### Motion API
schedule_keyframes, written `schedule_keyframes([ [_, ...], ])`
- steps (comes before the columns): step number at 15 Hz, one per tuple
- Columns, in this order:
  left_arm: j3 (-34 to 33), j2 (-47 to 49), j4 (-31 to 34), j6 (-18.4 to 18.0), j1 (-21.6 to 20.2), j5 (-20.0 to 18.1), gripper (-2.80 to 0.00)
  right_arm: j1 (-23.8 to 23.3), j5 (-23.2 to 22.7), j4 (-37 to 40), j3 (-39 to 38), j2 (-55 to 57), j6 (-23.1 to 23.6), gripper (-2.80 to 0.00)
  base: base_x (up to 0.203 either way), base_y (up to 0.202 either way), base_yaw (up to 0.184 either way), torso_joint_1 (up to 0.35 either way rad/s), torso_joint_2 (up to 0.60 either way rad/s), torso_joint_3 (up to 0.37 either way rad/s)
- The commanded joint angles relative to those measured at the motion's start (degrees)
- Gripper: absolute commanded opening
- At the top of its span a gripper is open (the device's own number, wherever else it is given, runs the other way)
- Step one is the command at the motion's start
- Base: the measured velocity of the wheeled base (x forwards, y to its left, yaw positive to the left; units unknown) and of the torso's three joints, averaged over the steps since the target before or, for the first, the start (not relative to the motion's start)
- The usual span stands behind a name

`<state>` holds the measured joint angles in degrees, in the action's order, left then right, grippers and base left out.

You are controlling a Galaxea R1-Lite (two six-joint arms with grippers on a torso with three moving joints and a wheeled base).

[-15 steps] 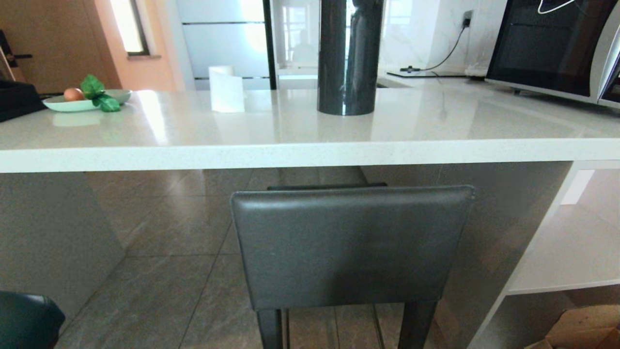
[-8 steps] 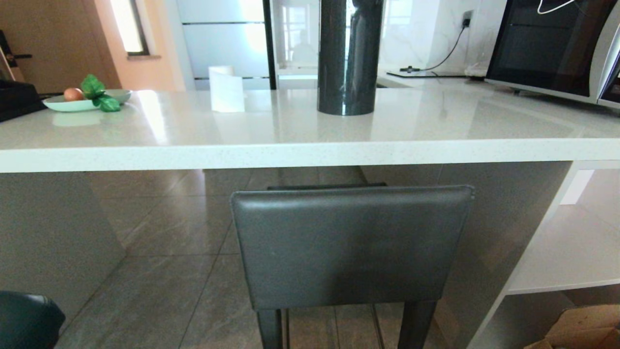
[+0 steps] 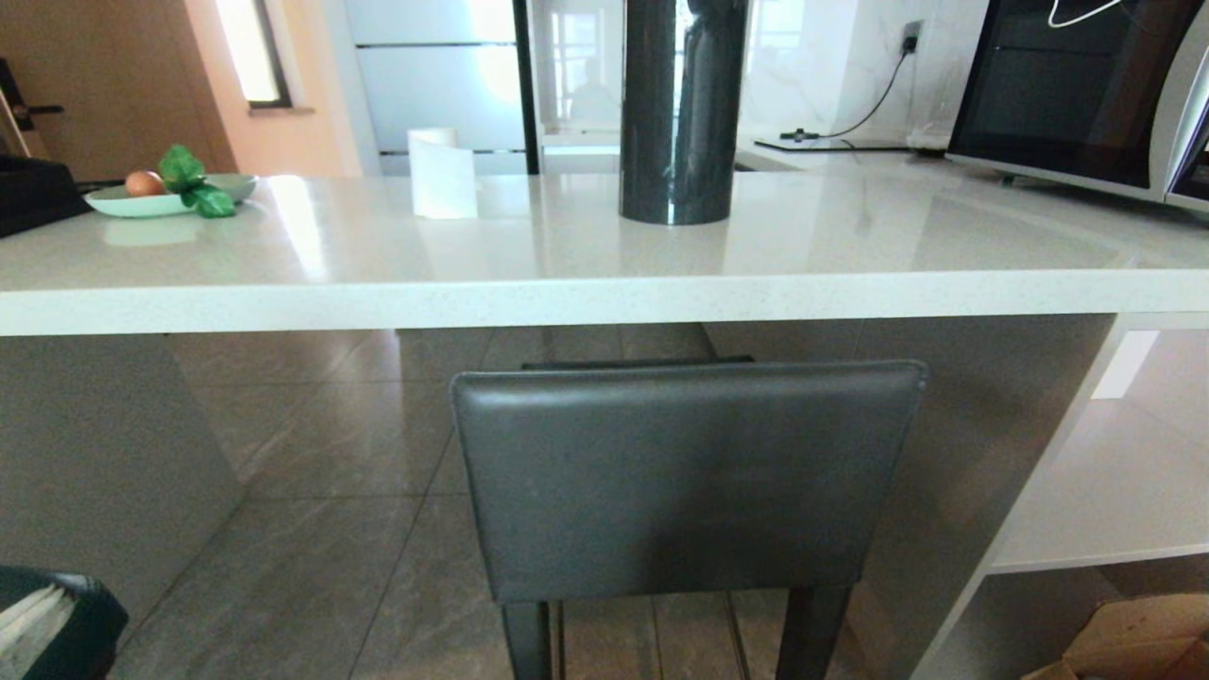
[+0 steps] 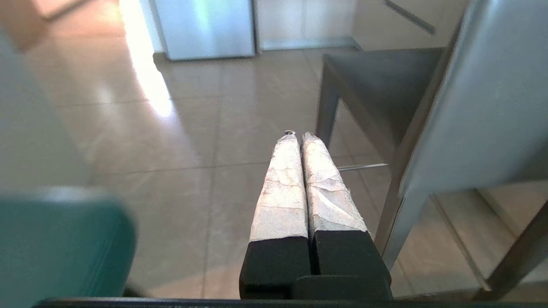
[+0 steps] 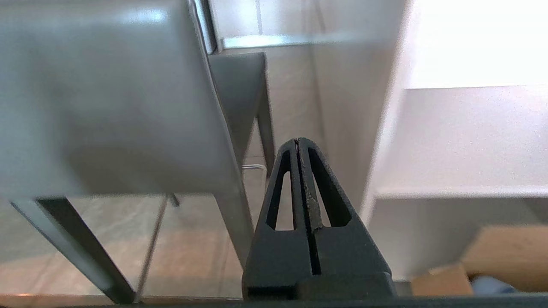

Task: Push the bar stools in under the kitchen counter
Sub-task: Pull the gray chair out from under the dining table

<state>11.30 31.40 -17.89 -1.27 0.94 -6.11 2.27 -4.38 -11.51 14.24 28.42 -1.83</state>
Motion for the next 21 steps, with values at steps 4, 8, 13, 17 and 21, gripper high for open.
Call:
schedule_keyframes([
  [4, 1.66, 40.18, -29.40, 0.26, 7.03, -0.05, -2.80, 0.55, -2.00, -22.84, 0.53, 35.33, -1.45, -2.80, 0.000, 0.000, 0.000, 0.000, 0.00, 0.000],
  [8, 2.09, 53.10, -43.36, 0.84, 11.91, 0.26, -2.80, 2.86, -2.73, -42.88, 0.30, 52.06, -2.08, -2.80, 0.000, 0.000, 0.000, 0.000, 0.00, 0.000],
  [13, 0.24, 65.63, -60.83, 4.15, 24.05, 11.49, -2.80, 7.95, -2.97, -65.58, -4.30, 64.86, -2.21, -2.80, 0.000, 0.000, 0.000, 0.000, 0.00, 0.000],
  [17, -0.58, 72.45, -68.93, 4.88, 28.09, 14.97, -2.80, 8.50, -4.80, -68.01, -5.47, 66.84, -3.33, -2.80, 0.000, 0.000, 0.000, 0.000, 0.00, 0.000],
  [21, 0.59, 76.54, -69.77, 4.87, 30.77, 17.04, -2.80, 9.12, -4.86, -74.35, -4.73, 72.96, -2.95, -2.80, 0.000, 0.000, 0.000, 0.000, 0.00, 0.000],
])
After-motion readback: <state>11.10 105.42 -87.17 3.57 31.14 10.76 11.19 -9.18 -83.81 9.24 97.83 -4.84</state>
